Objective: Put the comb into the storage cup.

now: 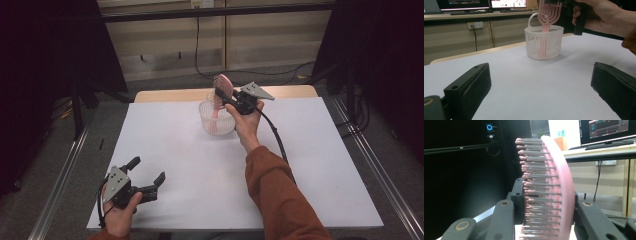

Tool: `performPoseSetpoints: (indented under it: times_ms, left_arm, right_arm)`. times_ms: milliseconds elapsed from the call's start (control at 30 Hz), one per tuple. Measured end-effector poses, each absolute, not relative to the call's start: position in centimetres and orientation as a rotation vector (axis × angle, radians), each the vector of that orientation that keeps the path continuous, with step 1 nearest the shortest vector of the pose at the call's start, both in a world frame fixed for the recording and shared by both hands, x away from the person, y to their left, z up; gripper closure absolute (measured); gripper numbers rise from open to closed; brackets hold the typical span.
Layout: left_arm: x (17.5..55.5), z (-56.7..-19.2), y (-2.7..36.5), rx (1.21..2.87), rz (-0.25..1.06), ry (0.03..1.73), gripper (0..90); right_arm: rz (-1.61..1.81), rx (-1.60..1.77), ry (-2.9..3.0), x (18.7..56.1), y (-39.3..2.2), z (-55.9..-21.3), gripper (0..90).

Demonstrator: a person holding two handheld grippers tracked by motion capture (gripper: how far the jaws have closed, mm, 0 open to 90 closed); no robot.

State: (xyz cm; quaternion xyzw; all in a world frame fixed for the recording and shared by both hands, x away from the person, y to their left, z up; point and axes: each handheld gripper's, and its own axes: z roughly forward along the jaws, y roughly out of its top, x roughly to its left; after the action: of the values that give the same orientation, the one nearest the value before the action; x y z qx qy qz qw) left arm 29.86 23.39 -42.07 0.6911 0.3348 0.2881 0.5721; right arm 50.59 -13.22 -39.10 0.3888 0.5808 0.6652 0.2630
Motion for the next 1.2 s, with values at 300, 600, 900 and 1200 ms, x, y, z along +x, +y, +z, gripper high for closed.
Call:
performPoseSetpoints:
  times_ms: [300, 600, 900, 1200]
  left_arm:
    - [29.8, -42.1, 23.3, 1.621, 0.671, 0.781, 3.1]
    - [29.8, -42.1, 23.4, 1.612, 0.676, 0.783, 3.1]
    - [29.9, -42.1, 23.3, 1.623, 0.671, 0.780, 3.1]
    - [29.9, -42.1, 23.3, 1.617, 0.665, 0.773, 3.0]
  right_arm:
    - [1.799, 1.088, 1.567, 50.6, -13.6, -39.4, 63.6]
    - [1.741, 1.157, 1.569, 50.5, -14.5, -39.7, 59.5]
    - [1.689, 1.169, 1.584, 50.6, -15.3, -40.0, 53.1]
    - [1.647, 1.185, 1.590, 50.7, -16.1, -40.0, 46.4]
